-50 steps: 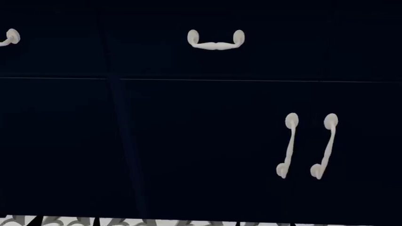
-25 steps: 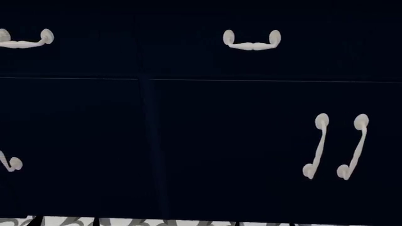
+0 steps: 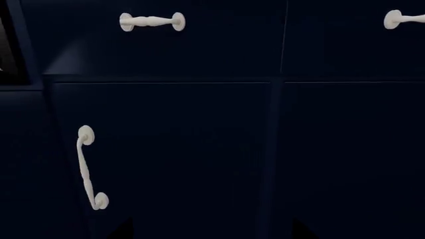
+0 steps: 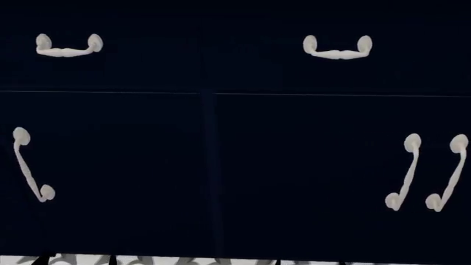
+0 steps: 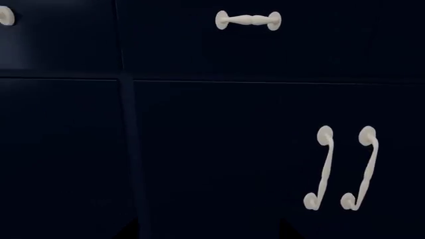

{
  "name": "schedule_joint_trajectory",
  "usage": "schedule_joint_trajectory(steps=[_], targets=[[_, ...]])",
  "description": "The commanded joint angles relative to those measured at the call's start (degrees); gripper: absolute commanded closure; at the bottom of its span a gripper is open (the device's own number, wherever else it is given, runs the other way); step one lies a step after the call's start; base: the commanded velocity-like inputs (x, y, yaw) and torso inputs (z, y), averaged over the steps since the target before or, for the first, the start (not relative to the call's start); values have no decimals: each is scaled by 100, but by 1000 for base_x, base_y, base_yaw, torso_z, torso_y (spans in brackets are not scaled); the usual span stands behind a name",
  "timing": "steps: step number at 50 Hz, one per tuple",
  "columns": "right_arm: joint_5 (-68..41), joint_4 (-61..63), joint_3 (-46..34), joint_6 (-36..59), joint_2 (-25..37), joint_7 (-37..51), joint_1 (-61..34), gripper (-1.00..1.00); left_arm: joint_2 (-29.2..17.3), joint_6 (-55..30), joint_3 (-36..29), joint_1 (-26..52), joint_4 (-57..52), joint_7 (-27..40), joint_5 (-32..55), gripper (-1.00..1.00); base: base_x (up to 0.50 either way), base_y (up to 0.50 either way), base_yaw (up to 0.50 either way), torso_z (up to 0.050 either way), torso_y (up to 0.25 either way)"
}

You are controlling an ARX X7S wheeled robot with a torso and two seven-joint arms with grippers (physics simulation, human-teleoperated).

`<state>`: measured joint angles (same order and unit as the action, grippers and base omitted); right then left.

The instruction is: Close the oven door

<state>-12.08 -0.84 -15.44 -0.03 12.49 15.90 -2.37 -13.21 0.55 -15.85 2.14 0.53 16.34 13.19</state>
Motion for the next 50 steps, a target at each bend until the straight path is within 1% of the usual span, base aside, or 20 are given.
schedule_joint_trajectory(steps=[1,28,30,32,34,35,36,38,39,40,41,43,45,48,50], targets=[[-19,-4,-21,-11,19,30,-7,-100,-17,-3,-25,7,-6,29,15,-100,0,234,0,0,0],[-71,-21,-67,12,57,97,-33,-100,-46,50,-66,13,19,82,76,-100,0,235,0,0,0],[-45,-29,-87,69,62,120,-58,-100,-48,-46,-80,49,14,110,68,-100,0,236,0,0,0],[-465,5,53,507,51,52,-154,-100,-58,-103,-145,77,41,105,8,-100,0,234,0,0,0],[-983,122,213,1146,75,24,-234,-100,-66,-719,-97,254,47,-51,447,-100,0,234,0,0,0],[-1036,189,206,1106,97,-56,-200,-100,-57,-867,-56,310,73,-46,552,-100,0,230,0,0,0],[-856,323,118,1178,156,64,-161,-100,-72,-1031,-96,370,93,-17,534,-100,0,238,0,0,0],[-1064,514,127,1529,209,62,-143,-100,-84,-1218,-141,378,40,61,504,-100,0,234,0,0,0],[-1246,611,164,1760,233,53,-151,-100,-131,-1747,-131,399,-128,-2,808,-100,0,234,0,0,0],[-1296,648,171,1851,248,62,-164,-100,-178,-1866,-208,411,-225,97,684,-100,0,234,0,0,0],[-1861,685,335,2362,232,-15,-260,-100,-207,-2014,-169,393,-416,119,790,-100,0,234,0,0,0],[-1878,551,304,2584,249,36,-430,-100,-235,-2649,-43,510,-593,239,1103,-100,0,234,0,0,0],[-2071,366,361,2932,240,75,-639,-100,-281,-3171,-88,635,-536,323,1195,-100,0,238,0,0,0],[-2269,245,338,3362,259,77,-840,-100,-297,-3423,-153,697,-366,306,1239,-100,0,234,0,0,0],[-2145,51,250,3305,243,56,-931,-100,-291,-3402,-165,715,-261,322,1201,-100,0,234,0,0,0]])
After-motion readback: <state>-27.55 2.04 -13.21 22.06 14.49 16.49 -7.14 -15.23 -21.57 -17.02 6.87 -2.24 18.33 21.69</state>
